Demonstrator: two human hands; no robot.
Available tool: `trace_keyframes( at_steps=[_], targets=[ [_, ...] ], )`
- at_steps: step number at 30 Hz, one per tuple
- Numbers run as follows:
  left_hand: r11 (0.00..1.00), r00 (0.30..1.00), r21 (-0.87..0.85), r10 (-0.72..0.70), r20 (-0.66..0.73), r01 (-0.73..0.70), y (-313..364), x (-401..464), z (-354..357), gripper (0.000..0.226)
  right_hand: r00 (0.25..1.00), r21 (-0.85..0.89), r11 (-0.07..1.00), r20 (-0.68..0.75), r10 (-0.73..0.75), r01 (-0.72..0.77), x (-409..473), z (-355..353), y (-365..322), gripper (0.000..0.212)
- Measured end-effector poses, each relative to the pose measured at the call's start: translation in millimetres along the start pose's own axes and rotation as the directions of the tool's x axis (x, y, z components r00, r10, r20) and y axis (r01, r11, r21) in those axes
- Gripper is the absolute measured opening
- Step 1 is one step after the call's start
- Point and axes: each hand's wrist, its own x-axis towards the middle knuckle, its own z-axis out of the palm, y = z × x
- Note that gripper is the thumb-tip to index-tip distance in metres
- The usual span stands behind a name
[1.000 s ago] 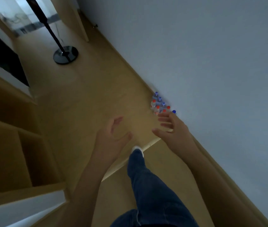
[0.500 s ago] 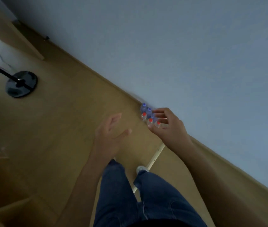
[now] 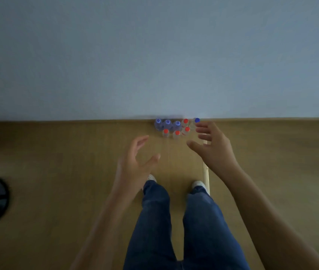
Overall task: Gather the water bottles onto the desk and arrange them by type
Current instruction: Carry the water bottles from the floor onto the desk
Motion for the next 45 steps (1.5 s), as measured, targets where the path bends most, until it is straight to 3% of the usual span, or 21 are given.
trace_keyframes(
  at_steps=[10, 24, 28, 35, 39, 45],
  targets=[
    [0.999, 0.997, -0.023, 0.036, 0.075, -0.034, -107.5, 115.2, 54.5, 0.047, 0.989, 0.007, 0.996, -0.115, 0.093, -0.093, 83.3, 48.6, 92.6, 0.046],
    [0.995, 0.988, -0.028, 0.094, 0.119, -0.092, -419.7, 304.8, 210.3, 0.044, 0.989, -0.087, 0.995, -0.138, 0.045, -0.057, 269.6, 173.0, 388.9, 0.054],
    [0.982, 0.976, -0.049, 0.189, 0.107, -0.184, -488.4, 360.5, 251.9, 0.050, 0.989, -0.105, 0.994, -0.150, -0.003, -0.013, 323.3, 204.8, 457.0, 0.057],
    [0.916, 0.916, -0.023, 0.400, 0.029, -0.400, -548.6, 418.9, 304.4, 0.060, 0.969, -0.113, 0.985, -0.196, -0.151, 0.130, 375.7, 259.3, 525.1, 0.063],
    [0.913, 0.914, 0.062, 0.405, -0.004, -0.404, -558.4, 428.2, 314.6, 0.060, 0.955, -0.118, 0.983, -0.246, -0.165, 0.139, 386.6, 283.7, 550.2, 0.062],
    [0.894, 0.898, 0.095, 0.440, -0.003, -0.438, -558.8, 433.5, 327.1, 0.059, 0.923, 0.021, 0.983, -0.349, -0.163, 0.182, 396.1, 298.5, 563.5, 0.056]
  ],
)
